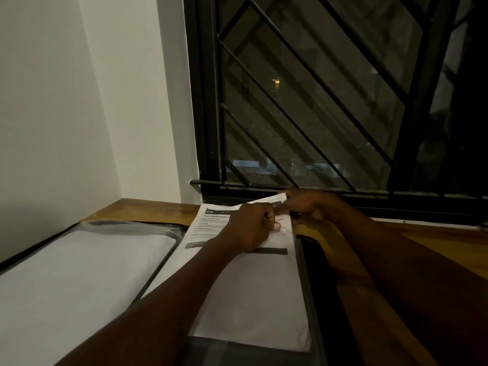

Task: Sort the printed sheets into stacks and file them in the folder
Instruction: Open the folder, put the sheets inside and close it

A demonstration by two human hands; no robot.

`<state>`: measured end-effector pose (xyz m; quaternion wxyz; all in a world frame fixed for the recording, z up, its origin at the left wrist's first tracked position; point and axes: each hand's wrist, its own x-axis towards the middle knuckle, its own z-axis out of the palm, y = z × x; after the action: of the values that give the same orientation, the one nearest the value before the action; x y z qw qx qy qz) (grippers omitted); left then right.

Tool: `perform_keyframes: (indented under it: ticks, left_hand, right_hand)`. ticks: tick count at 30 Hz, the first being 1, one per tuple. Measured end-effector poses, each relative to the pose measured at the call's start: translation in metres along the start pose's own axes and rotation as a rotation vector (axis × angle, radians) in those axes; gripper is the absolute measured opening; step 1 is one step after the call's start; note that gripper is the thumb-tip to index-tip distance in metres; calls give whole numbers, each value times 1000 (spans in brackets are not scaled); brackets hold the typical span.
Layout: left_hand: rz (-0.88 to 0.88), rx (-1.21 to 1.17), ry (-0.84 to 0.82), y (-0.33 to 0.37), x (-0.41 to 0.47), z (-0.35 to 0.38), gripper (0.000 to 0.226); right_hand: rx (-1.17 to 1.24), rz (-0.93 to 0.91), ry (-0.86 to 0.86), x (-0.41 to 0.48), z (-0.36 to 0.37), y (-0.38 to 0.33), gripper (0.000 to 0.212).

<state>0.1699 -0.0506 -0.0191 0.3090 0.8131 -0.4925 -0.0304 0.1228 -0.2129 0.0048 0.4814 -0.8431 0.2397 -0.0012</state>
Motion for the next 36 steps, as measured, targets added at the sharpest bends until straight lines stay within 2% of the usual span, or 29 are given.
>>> perform_keyframes:
  ticks: [3,5,8,14,16,17,19,22,26,30,33,36]
  left_hand:
    - [-13,3,16,-1,1,3,16]
    - [-13,-22,31,-3,1,2,19]
    - [16,-5,49,-2,2,0,18]
    - [47,162,119,-2,-1,-1,18]
    - [30,176,113,-1,-5,1,19]
    - [16,186,112,0,-7,2,21]
    - [-11,200,132,3,-11,4,22]
    - [-17,176,156,3,-13,8,18]
    - [-21,218,196,1,-15,11,10]
    - [3,182,231,1,-19,13,13]
    - [10,122,247,-6,-16,13,3]
    - [-4,60,284,-8,-16,10,25]
  right_hand:
    - [-36,-272,293,4,11,-4,42]
    - [-160,-367,363,4,16,-6,29]
    - [-165,-304,298,1,17,-5,24]
    - [-152,-161,55,-19,14,0,16]
    - [-201,-139,-7,-29,18,0,11]
    - [-239,-140,-13,-33,19,1,15]
    - [-299,-157,4,-41,22,4,23]
    - [-181,-174,58,-49,27,11,23]
    - [-12,-245,137,-49,36,27,49]
    - [-2,-251,100,-52,40,31,62]
    - [11,-317,125,-61,41,27,49]
    - [-83,-327,334,-77,45,29,31]
